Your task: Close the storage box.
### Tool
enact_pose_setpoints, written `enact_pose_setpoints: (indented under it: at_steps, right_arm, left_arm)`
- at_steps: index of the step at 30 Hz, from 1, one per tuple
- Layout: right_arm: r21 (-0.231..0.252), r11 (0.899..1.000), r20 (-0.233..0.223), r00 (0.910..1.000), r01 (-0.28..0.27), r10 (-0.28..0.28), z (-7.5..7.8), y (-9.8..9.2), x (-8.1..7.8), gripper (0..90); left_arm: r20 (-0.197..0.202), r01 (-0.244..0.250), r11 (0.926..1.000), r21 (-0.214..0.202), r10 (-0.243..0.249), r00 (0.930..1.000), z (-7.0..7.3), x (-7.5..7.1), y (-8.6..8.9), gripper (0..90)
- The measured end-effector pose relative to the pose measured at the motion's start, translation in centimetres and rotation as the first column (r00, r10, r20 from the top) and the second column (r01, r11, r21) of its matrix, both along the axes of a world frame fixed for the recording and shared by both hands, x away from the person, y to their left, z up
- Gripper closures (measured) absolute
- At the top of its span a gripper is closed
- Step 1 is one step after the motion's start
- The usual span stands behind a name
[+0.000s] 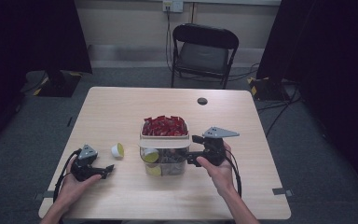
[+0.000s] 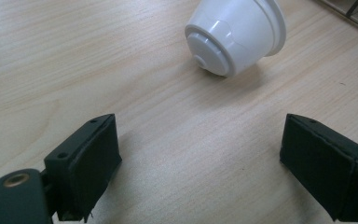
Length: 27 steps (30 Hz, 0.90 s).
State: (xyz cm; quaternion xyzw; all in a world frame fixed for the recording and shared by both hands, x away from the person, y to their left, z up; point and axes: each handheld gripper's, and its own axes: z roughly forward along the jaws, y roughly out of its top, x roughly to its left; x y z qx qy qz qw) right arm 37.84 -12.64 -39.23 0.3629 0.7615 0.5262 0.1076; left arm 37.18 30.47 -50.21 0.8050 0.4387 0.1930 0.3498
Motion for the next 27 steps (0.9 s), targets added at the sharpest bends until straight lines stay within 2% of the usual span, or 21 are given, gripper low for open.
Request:
enact_pose_setpoints:
  at_steps: [11,18,27]
  right_arm:
    - [-0.022,1.000,-0.010,0.9997,-0.021,0.020,-0.6,0.6,-0.5,17.1]
    - [-0.044,0.999,-0.027,0.9996,-0.006,0.005,-1.6,0.4,-0.7,15.1]
    - [-0.065,0.998,-0.048,0.9987,-0.020,0.017,-2.6,0.6,-0.6,15.9]
  left_arm:
    - [0.000,0.000,1.0000,0.000,0.000,1.0000,0.0,0.0,0.0,11.2]
    - [0.000,0.000,1.0000,0.000,0.000,1.0000,0.0,0.0,0.0,11.2]
    - [0.000,0.000,1.0000,0.000,0.000,1.0000,0.0,0.0,0.0,11.2]
